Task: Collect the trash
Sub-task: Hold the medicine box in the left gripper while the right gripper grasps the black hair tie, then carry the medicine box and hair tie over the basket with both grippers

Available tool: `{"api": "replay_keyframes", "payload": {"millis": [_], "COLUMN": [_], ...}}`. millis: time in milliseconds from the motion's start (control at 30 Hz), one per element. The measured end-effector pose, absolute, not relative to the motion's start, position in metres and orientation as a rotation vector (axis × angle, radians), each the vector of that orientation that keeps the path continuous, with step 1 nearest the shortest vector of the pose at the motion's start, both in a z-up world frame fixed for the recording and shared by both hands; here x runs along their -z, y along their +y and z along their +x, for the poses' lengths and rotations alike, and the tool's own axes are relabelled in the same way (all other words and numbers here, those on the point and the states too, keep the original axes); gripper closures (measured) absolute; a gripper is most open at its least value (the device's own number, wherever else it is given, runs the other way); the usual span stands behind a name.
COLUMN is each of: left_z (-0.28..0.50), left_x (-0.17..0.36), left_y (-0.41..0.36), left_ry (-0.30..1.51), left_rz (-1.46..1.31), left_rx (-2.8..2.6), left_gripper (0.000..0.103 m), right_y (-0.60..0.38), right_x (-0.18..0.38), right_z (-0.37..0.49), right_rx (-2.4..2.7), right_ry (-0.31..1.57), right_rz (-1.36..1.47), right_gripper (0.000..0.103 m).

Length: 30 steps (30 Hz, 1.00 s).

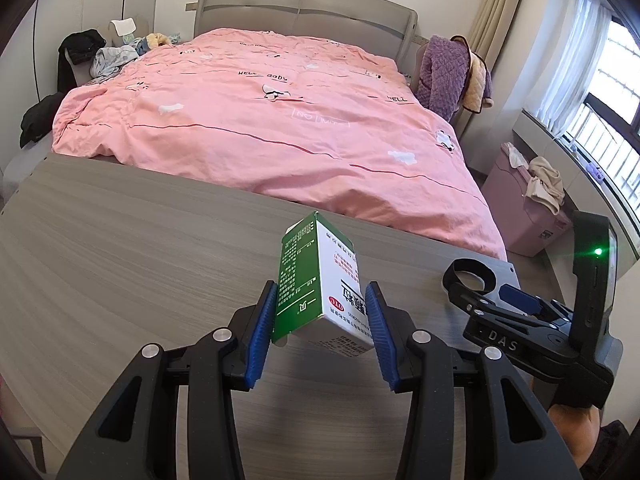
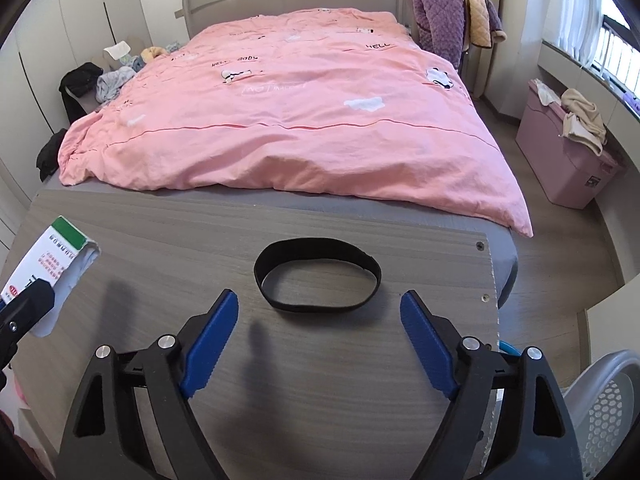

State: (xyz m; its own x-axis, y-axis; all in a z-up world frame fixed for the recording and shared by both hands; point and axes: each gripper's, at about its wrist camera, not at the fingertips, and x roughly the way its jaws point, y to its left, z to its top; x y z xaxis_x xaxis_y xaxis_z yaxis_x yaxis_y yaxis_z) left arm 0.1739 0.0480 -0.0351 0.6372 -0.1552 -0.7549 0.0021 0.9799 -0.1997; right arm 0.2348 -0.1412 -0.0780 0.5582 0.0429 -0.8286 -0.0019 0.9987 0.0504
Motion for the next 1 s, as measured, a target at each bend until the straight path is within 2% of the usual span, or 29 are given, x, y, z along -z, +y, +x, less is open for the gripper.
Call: {"api": "replay_keyframes", "payload": {"millis": [167,333,500,1000], "left_z": [0.175,0.175,0.174,0.142], "left_x": [0.036,0.035,0.035,0.014], "left_y": [0.050,0.050,0.047,0.007], "left_ry": [0.879,0.879,0.886,0.853], "left_rz": [-0.194,-0.196,-0.190,-0.114], "left_rx": [0.090,0.093,0.102,0.178], "left_gripper": [0.060,0.060,0.060,0.060], "right_y": [-0.134,-0.131,-0.137,-0.163], "right_x": [0.085,0.083,0.080,0.040], "right_z": [0.244,0.243,0.237,0.159], "right_rx": [-0.009,-0.014,-0.027,-0.038], "right_ry": [0.995,0.983,0.990,0.908], "right_rz": [0.014,-0.016,0.026,0.092], "right_gripper": [0.033,0.058,0.070,0.070]}}
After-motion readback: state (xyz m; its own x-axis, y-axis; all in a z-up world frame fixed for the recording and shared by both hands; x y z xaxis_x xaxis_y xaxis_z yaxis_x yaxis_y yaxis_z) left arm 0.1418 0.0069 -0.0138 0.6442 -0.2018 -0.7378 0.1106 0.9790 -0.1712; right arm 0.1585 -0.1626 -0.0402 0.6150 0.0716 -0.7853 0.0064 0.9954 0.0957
